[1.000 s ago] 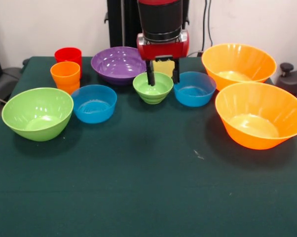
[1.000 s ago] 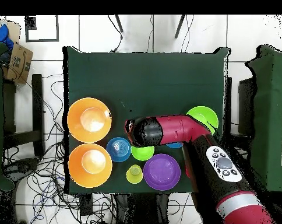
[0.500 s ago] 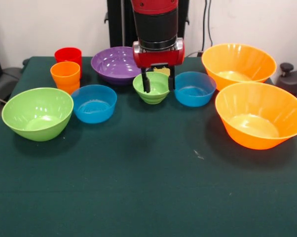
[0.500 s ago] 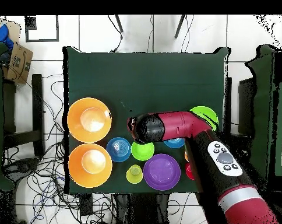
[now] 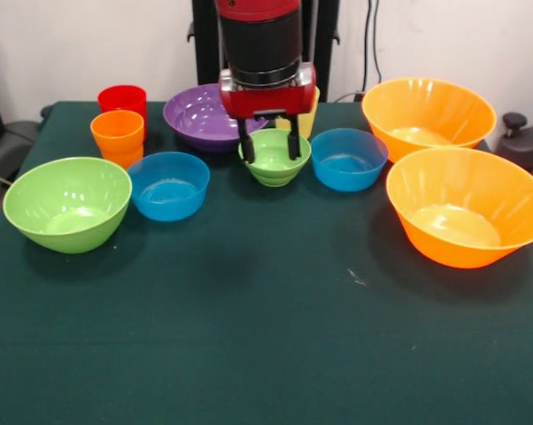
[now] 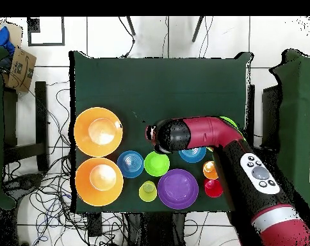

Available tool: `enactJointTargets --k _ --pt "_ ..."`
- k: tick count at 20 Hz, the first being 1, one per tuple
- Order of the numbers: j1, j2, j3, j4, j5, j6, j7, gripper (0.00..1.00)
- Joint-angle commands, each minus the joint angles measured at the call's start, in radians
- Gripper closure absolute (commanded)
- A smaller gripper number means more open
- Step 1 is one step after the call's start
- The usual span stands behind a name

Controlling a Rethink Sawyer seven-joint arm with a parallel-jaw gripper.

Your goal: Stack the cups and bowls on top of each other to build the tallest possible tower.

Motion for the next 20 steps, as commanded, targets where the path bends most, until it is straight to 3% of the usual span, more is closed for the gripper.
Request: enactJointTargets --k 1,20 --pt "-0.073 -0.006 0.064 0.003 -0.101 0.091 -0.306 0.00" --pt "-0.152 0.088 0.119 -0.027 -0.219 0.071 -0.332 0.00"
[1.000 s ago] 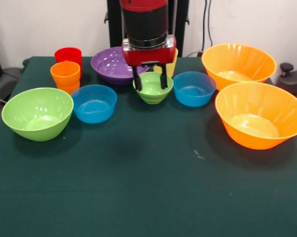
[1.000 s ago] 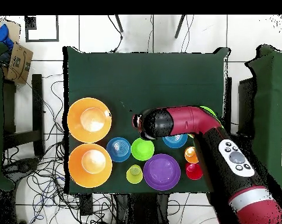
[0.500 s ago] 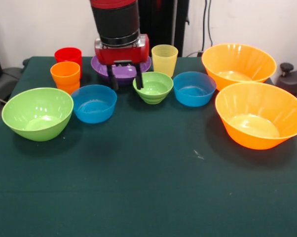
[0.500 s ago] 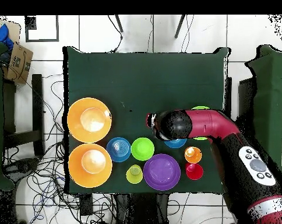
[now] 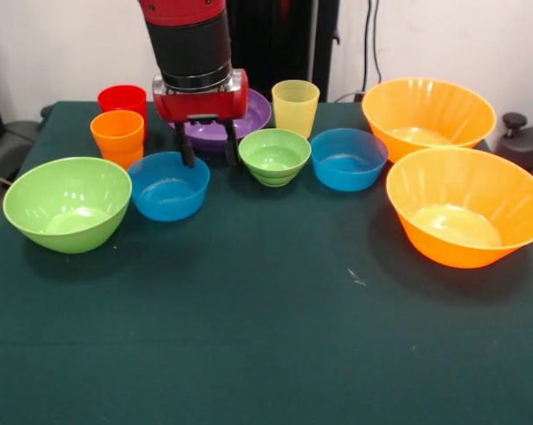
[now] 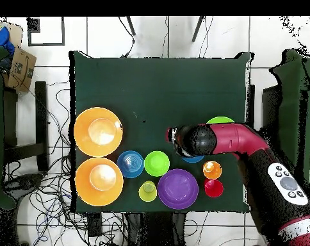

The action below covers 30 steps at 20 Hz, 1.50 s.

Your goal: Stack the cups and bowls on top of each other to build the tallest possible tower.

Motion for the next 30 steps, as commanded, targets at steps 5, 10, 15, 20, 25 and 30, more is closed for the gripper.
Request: enactJointTargets --k 5,10,15,20,25,30 --pt "-0.002 0.075 0.066 -0.023 -0.142 0.043 -0.297 0.00" --pt "0.000 0.087 0.069 -0.029 -0.158 0.026 -0.270 0.00" --pt "-0.009 0.097 0.079 -0.026 -0.168 0.013 -0.257 0.00" --pt "-0.011 0.099 0.079 -0.039 -0.211 -0.010 -0.264 0.00" --pt "-0.026 0.102 0.085 -0.026 -0.242 -0.042 -0.258 0.00" --pt "-0.025 0.089 0.077 -0.032 -0.299 -0.052 -0.264 0.00"
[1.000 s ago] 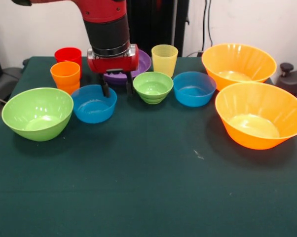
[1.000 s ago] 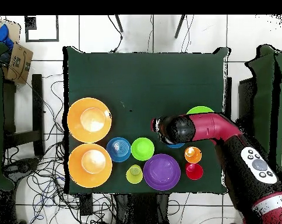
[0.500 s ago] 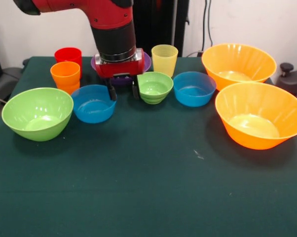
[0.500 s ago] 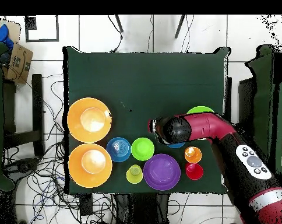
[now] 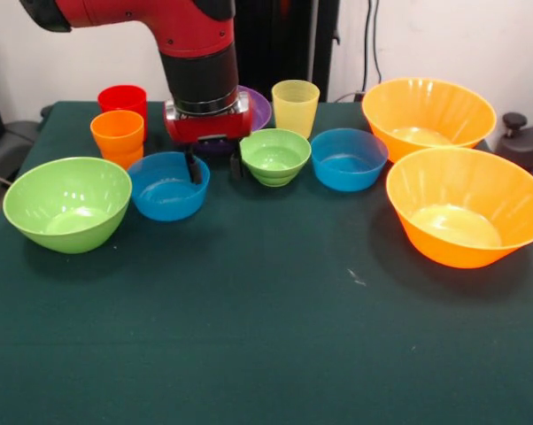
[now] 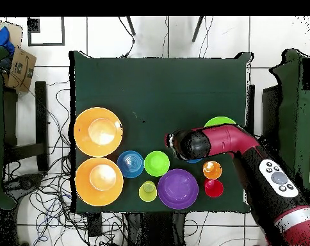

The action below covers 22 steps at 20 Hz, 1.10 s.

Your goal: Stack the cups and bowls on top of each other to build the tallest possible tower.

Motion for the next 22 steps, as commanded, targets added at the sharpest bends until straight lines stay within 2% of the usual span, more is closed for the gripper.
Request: enactJointTargets --k 1,6,13,22 --pt "0.005 0.005 0.024 -0.033 -0.149 -0.048 -0.266 0.00" --pt "0.016 -0.008 0.020 -0.035 -0.188 -0.042 -0.255 0.00" --pt "0.009 0.003 0.030 -0.021 -0.193 -0.049 -0.220 0.00" --pt "-0.012 0.023 -0.010 0.065 -0.208 -0.150 -0.105 0.00"
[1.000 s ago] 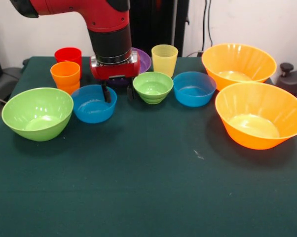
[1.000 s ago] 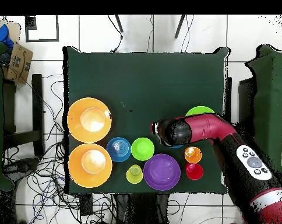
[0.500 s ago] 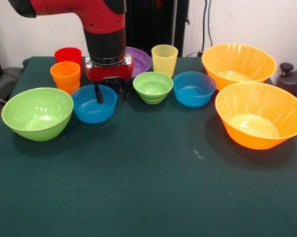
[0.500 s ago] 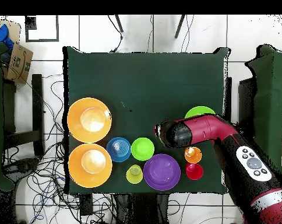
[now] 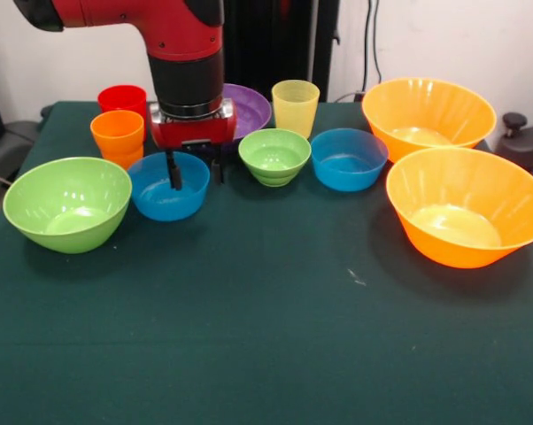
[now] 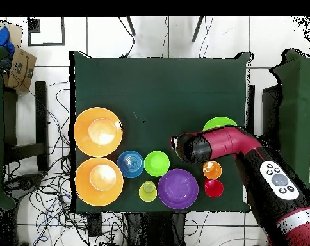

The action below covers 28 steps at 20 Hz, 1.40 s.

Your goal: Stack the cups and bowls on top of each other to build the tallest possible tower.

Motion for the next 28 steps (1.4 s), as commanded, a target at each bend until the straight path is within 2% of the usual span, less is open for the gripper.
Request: enactJointTargets --k 1,10,17,22,28 --pt "0.001 0.022 -0.016 0.069 -0.093 -0.127 -0.096 0.00" --pt "0.021 0.033 -0.079 0.096 -0.134 -0.244 -0.022 0.00" --pt "0.037 0.052 -0.113 0.100 -0.140 -0.308 0.009 0.00" --pt "0.093 0.037 -0.190 0.088 -0.145 -0.324 0.065 0.00" --pt "0.106 0.034 -0.261 0.109 -0.126 -0.353 0.080 0.00"
